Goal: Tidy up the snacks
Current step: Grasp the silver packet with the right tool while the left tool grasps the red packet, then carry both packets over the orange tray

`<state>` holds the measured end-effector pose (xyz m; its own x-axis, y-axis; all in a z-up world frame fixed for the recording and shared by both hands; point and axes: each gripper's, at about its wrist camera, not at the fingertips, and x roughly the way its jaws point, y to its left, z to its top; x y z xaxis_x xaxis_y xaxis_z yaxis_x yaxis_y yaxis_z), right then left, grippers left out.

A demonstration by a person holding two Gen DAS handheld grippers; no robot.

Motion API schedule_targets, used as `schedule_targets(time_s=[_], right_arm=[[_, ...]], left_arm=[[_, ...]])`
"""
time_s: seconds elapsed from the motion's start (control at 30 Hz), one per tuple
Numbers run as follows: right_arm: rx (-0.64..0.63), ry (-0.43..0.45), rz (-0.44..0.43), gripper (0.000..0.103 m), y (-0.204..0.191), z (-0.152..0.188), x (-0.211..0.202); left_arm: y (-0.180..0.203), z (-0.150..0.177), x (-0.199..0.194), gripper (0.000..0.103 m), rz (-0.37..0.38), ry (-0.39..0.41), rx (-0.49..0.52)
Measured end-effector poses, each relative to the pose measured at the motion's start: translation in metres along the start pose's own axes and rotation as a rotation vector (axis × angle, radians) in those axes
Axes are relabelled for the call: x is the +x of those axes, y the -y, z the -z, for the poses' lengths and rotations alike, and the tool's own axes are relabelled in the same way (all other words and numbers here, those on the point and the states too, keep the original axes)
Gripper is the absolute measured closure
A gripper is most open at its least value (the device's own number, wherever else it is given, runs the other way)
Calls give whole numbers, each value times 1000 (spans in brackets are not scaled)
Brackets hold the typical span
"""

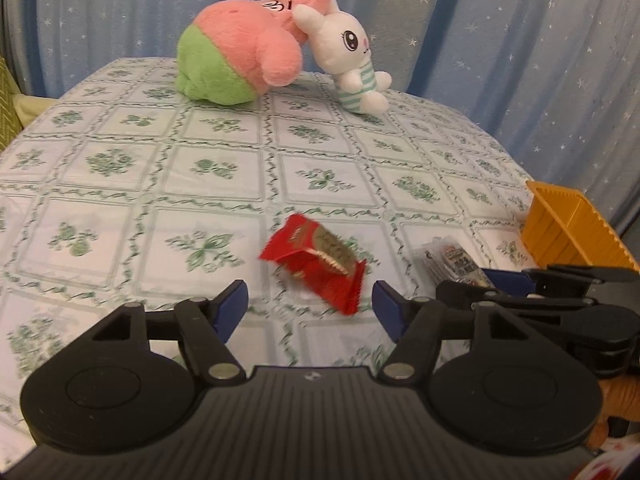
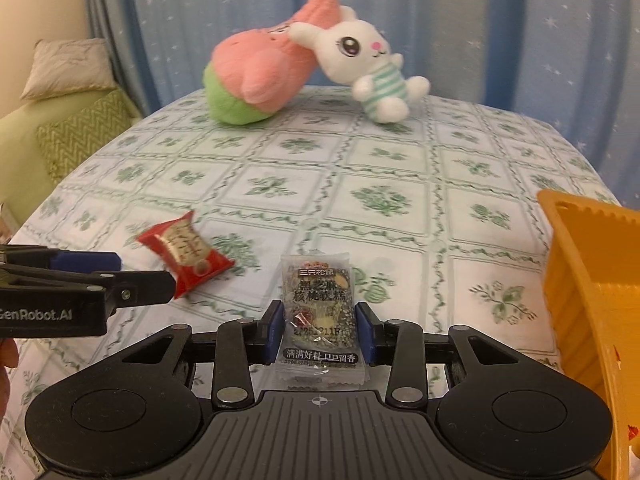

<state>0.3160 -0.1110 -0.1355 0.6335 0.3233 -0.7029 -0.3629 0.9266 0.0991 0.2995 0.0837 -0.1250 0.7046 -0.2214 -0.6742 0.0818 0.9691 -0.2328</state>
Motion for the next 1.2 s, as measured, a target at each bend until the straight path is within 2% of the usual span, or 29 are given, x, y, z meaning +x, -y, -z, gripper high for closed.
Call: schedule_targets(time_s=[0.13,0.37,0.43,0.63,0.97,1.2], right_arm=[[20,-2,8,65,5,0,0],[51,-5,18,65,12,-1,0],[55,-5,22,65,14,-1,1],[60,-1,27,65,13,-1,0],[67,6,36,65,12,4,-19],[90,19,39,65,7,16,-55]], left_arm=[[5,-4,12,49,29,3,-8],[14,-14,27,52,43,24,15],[16,-15,32,66,32,12,30],[21,-13,29,78,-3,1,62],[31,-6,6,80,-33,-23,66],[43,12,-31,80,-30,-33,37]])
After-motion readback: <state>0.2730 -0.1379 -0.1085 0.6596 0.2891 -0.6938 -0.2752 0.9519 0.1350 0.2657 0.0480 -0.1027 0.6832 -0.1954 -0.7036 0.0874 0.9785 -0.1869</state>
